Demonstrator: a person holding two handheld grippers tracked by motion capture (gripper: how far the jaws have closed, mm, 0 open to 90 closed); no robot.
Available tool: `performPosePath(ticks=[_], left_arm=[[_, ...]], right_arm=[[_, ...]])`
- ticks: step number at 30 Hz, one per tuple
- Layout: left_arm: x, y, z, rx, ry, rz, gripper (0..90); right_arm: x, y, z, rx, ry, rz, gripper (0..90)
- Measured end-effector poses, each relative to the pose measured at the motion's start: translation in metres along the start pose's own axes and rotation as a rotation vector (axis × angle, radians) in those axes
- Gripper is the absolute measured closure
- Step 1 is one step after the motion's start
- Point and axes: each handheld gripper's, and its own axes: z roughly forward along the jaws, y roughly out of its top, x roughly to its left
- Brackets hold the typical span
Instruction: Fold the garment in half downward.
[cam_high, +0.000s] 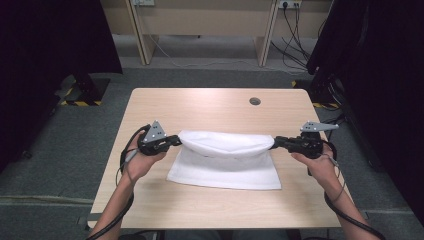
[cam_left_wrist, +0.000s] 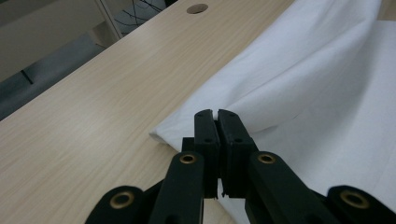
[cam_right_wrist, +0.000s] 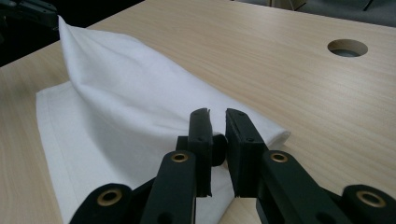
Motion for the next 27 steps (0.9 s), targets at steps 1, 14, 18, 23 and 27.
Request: performPosePath(ticks=[1, 14, 18, 23, 27], left_arm=[[-0.001, -0.001, -0.001, 0.001, 0.000, 0.002, 86.5], [-0.010, -0.008, -0.009, -0.002, -0.002, 0.008, 86.4], [-0.013, -0.007, -0.011, -0.003, -0.001, 0.015, 86.4], [-0.016, -0.009, -0.013, 0.012, -0.016, 0.026, 86.4], [-0.020, -0.014, -0.013, 0.034, -0.027, 0.028, 86.4]], right_arm=[[0.000, -0.001, -0.001, 0.001, 0.002, 0.000, 81.1], [0.011, -0.009, -0.005, 0.009, 0.015, -0.029, 81.1], [0.013, -0.009, -0.006, 0.012, 0.016, -0.036, 81.0], [0.015, -0.013, -0.007, 0.025, 0.024, -0.050, 81.0], [0.017, -0.017, -0.006, 0.045, 0.031, -0.062, 81.0]])
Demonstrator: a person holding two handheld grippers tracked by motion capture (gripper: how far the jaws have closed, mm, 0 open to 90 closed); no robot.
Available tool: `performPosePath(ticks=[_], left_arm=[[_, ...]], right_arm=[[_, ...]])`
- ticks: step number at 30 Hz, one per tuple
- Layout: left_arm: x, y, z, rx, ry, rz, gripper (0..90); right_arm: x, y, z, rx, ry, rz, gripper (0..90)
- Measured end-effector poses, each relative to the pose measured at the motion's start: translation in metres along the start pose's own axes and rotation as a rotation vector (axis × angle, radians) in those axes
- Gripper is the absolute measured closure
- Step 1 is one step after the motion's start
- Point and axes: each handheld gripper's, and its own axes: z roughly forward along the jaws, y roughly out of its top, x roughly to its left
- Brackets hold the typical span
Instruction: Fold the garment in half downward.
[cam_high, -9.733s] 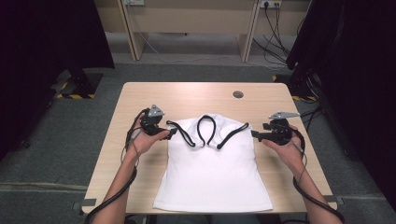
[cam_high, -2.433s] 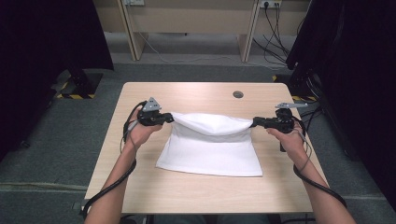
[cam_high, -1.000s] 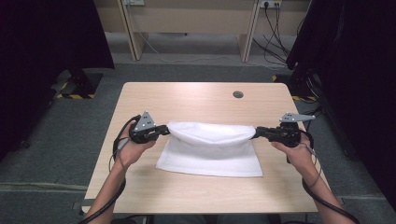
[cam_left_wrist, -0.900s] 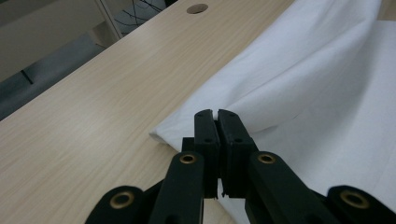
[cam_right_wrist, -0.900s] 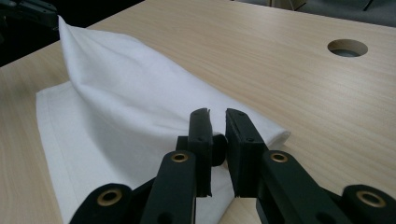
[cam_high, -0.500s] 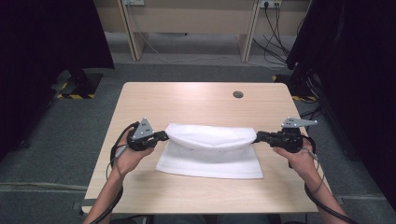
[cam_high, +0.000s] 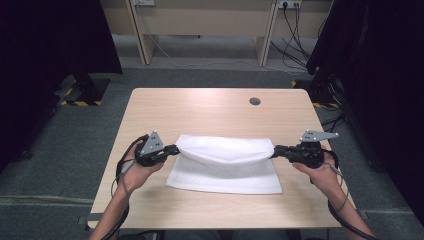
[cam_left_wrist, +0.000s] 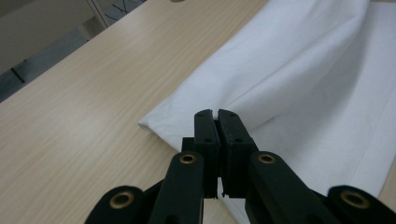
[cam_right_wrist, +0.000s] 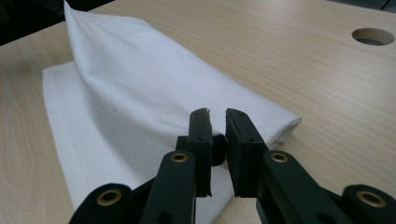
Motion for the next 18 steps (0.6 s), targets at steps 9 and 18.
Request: performPosePath(ticks=[9, 18], left_arm=[[-0.010, -0.019, 0.006, 0.085, -0.046, 0.016, 86.2], [-0.020, -0.031, 0.009, 0.161, -0.090, 0.045, 85.9]], right_arm=[[0.009, -0.017, 0.013, 0.135, 0.037, -0.085, 80.4], [0.015, -0.026, 0.024, 0.235, 0.058, -0.153, 79.7]])
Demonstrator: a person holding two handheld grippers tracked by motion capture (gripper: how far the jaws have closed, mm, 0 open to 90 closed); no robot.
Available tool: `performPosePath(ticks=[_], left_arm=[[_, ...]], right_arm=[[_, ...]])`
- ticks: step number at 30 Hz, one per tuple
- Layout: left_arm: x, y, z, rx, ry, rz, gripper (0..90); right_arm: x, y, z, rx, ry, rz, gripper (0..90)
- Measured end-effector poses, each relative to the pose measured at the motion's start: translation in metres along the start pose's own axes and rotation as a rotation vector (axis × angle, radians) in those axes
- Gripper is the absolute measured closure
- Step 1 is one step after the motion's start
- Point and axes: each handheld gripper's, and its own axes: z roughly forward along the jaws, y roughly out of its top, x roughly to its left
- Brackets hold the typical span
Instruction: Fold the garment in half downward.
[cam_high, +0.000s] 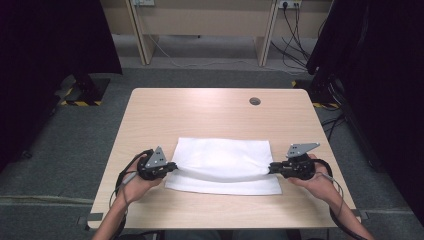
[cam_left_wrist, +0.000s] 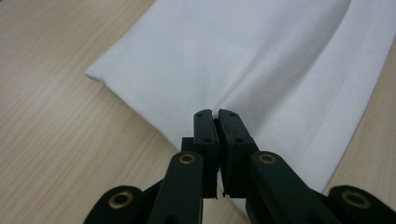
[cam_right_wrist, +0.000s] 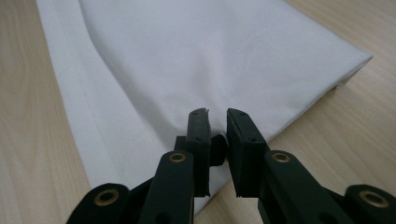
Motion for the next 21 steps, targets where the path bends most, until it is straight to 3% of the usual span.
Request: performPosePath(ticks=[5, 11, 15, 21], left_arm=[[-0.005, -0.003, 0.007, 0.044, -0.018, 0.020, 85.8], [-0.005, -0.003, 0.017, 0.072, -0.022, 0.027, 85.6], [-0.001, 0.002, 0.023, 0.081, -0.015, 0.033, 85.6], [0.015, 0.008, 0.036, 0.080, 0.010, 0.012, 85.6]], right_arm=[[0.004, -0.002, 0.006, 0.052, -0.005, -0.038, 79.4], [0.005, -0.003, 0.009, 0.059, -0.025, -0.045, 79.3], [0.003, -0.001, 0.012, 0.058, -0.041, -0.040, 79.4], [-0.008, 0.007, 0.019, 0.052, -0.082, -0.023, 79.3]])
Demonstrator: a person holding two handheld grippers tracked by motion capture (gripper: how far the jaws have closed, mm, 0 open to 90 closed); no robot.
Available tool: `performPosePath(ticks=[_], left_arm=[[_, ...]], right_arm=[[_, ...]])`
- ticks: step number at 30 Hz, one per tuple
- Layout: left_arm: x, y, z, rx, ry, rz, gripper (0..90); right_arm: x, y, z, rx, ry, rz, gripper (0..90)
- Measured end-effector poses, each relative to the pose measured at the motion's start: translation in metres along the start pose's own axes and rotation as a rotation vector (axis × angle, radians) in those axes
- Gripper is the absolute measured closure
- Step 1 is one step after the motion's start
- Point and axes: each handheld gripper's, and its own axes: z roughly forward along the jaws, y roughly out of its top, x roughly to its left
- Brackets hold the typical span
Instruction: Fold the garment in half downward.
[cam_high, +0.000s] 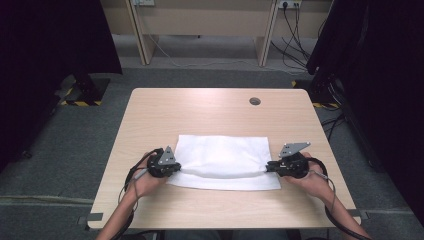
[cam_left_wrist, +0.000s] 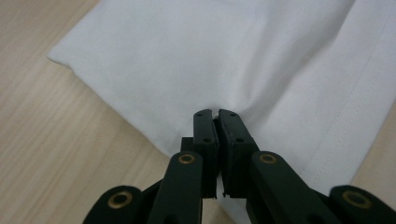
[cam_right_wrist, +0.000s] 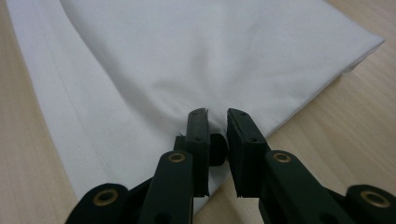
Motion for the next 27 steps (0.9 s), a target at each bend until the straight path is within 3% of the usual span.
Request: performPosePath(ticks=[9, 15, 27], left_arm=[[0.022, 0.013, 0.018, -0.005, 0.033, -0.036, 85.6], [0.032, 0.017, 0.025, -0.004, 0.041, -0.058, 85.5], [0.041, 0.018, 0.030, -0.022, 0.043, -0.105, 85.2]], right_arm=[[-0.022, 0.011, 0.009, -0.007, -0.058, 0.052, 79.3], [-0.029, 0.013, 0.014, -0.018, -0.082, 0.069, 79.3], [-0.042, 0.019, 0.021, -0.031, -0.105, 0.104, 79.3]])
